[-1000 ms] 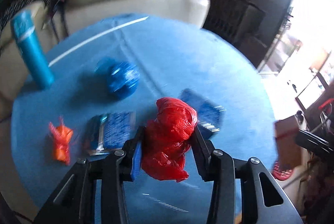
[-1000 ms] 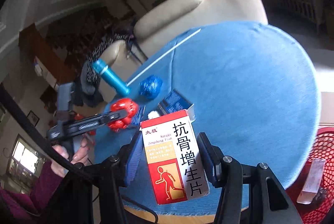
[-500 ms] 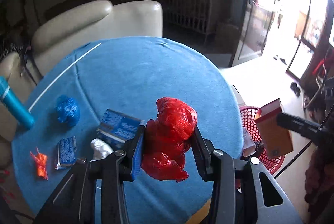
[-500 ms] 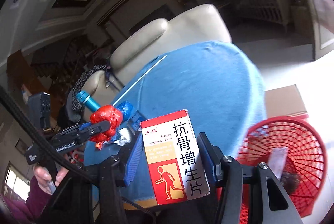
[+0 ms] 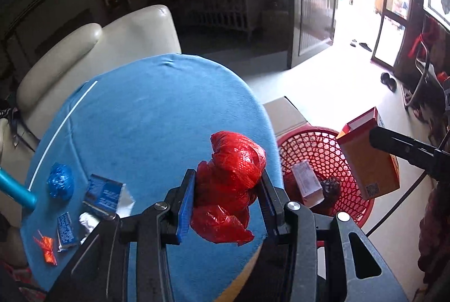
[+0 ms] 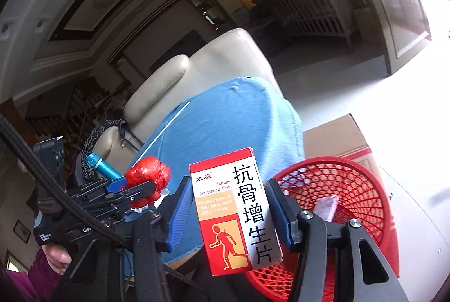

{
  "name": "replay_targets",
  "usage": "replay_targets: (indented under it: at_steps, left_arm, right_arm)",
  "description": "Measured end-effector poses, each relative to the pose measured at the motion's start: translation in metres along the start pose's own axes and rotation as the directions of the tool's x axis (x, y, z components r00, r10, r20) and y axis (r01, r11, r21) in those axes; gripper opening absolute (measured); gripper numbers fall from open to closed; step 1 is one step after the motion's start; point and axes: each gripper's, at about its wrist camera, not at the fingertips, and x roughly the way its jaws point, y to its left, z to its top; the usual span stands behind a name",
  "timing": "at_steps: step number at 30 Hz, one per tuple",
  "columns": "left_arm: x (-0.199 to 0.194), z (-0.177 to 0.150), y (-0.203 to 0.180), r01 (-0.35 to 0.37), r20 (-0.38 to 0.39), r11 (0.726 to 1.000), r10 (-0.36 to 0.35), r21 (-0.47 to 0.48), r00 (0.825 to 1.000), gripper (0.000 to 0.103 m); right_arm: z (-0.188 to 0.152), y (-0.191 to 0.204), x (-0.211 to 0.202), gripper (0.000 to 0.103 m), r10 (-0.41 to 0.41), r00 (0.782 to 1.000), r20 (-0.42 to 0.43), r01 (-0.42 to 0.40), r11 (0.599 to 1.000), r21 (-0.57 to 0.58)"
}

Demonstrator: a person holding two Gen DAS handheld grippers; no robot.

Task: Collect trash
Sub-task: 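Carry the red bag and medicine box to the wastebasket and release both, then move both tools back over the table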

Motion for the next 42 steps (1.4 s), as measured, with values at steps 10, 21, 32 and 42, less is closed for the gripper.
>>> replay_targets:
  at_steps: [10,21,32,42]
  left_arm:
    - [0.023,0.009,-0.041,0.049,-0.060,0.994,-0.043,0.094,0.997,0.045]
    - [0.046,0.013,-0.086,0.099,-0.113,0.976,-0.079,0.192,0.990,0.047]
    - [0.053,0.008,-0.098,0.074,-0.116,0.964,-0.045,0.256,0.992,0.053]
    - [0.033,-0.001,-0.100,0.011,-0.092,0.941,0.021,0.339,0.996,0.060]
  right_arm:
    - [0.001,-0.039,-0.002,0.058,-0.061,0.998,0.015,0.059,0.995,0.082]
    - [0.000,-0.077,-0.011,0.058,-0.097,0.995,0.016,0.093,0.981,0.168]
    - [-0.003,-0.098,-0.011,0.062,-0.082,0.997,0.003,0.080,0.970,0.230]
    - [0.001,-0.091,-0.012,0.062,-0.099,0.995,0.016,0.093,0.971,0.219]
